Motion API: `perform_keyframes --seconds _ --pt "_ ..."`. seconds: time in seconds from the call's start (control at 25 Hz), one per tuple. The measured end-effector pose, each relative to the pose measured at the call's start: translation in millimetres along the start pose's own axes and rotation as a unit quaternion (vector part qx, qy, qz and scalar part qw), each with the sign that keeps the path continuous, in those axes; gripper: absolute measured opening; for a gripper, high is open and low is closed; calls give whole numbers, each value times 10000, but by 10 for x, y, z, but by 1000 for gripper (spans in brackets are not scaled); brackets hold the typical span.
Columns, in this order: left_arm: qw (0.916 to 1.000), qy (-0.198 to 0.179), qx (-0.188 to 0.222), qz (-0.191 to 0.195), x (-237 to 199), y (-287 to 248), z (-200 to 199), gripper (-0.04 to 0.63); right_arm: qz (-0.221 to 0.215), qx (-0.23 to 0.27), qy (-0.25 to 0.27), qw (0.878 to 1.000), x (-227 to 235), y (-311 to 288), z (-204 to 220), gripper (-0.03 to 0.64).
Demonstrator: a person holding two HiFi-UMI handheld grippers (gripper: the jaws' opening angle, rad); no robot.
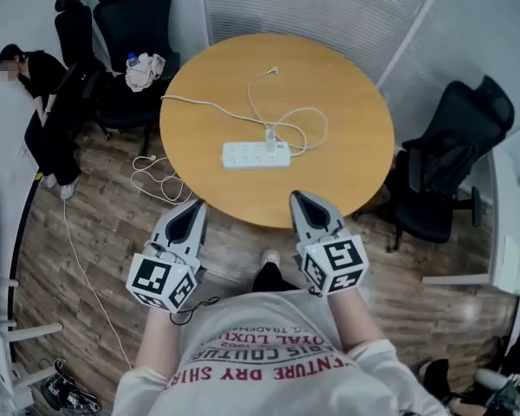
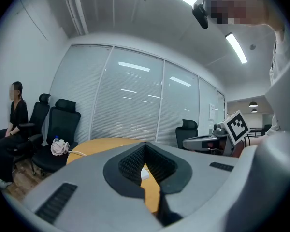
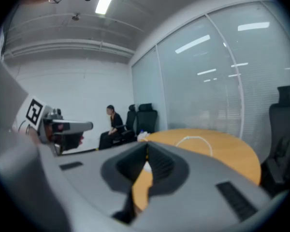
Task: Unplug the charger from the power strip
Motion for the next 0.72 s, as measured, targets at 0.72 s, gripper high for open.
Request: perform_keyframes --seconds 0.72 --pt "9952 -87 -871 436 -596 -1980 606 29 -228 -1201 -66 9925 1197 -1495 207 28"
Point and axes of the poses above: the fingertips, and each gripper's own axes: y backward along the fingers, x to its right, z out of its underside, the point moved 7 cm from there along y, backward along the fingers, and after that the axes turned 3 degrees about x, right-handed, at the moved point
